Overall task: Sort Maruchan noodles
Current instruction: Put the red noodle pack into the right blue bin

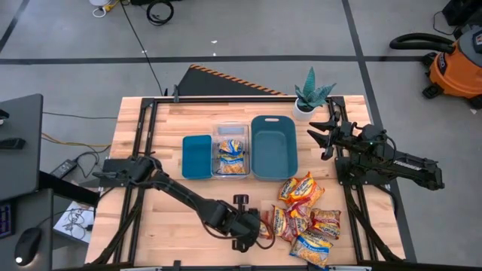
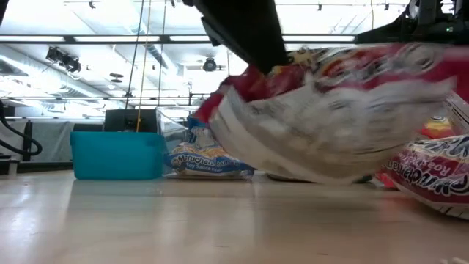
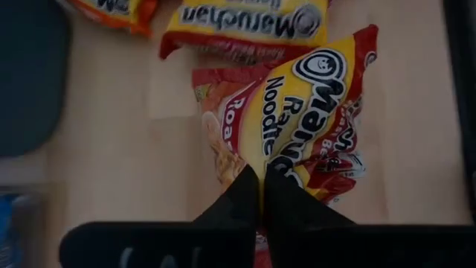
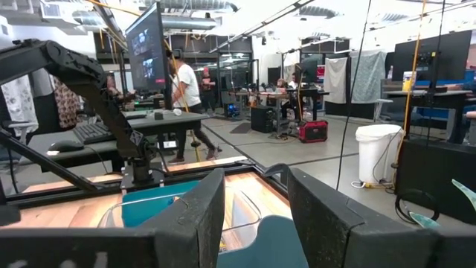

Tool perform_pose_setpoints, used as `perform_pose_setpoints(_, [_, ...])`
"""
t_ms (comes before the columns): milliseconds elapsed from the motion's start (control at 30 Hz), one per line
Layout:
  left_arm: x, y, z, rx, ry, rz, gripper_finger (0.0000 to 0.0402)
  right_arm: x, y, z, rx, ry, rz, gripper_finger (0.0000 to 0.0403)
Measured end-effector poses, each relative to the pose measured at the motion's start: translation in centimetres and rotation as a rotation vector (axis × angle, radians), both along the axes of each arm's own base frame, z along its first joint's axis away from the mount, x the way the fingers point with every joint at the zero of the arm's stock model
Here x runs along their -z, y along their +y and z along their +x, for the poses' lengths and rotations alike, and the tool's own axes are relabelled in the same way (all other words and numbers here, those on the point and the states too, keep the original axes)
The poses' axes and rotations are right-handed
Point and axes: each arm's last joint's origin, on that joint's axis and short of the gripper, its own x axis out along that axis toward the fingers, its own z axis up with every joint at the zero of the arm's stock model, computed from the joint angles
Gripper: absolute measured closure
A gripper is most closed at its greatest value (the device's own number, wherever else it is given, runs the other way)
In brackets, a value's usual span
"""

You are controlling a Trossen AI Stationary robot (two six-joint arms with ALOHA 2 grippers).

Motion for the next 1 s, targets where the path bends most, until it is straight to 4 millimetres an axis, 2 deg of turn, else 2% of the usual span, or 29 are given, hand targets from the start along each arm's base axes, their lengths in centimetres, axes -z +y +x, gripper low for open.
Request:
perform_pose_setpoints(200, [-2.1, 1.1, 0.3, 0.008, 0.04, 0.041, 0.0383, 0.0, 0.0, 0.0, 0.0, 0.0, 0.0, 0.025])
perform_pose_setpoints(400, [-5.7, 2.6, 0.9, 0.021, 0.001, 0.146, 0.0384, 0.0, 0.0, 0.0, 0.0, 0.0, 0.0, 0.025])
perform_pose_setpoints(667, [-10.7, 5.7, 2.6, 0.007, -0.153, 0.207, 0.0385, 0.0, 0.0, 0.0, 0.0, 0.0, 0.0, 0.025])
perform_pose_setpoints(867, [-12.2, 7.9, 3.2, -0.009, -0.181, 0.223, 0.0385, 0.0, 0.0, 0.0, 0.0, 0.0, 0.0, 0.025])
perform_pose_setpoints(1000, [-12.3, 8.9, 3.4, -0.02, -0.173, 0.235, 0.0385, 0.0, 0.0, 0.0, 0.0, 0.0, 0.0, 0.025])
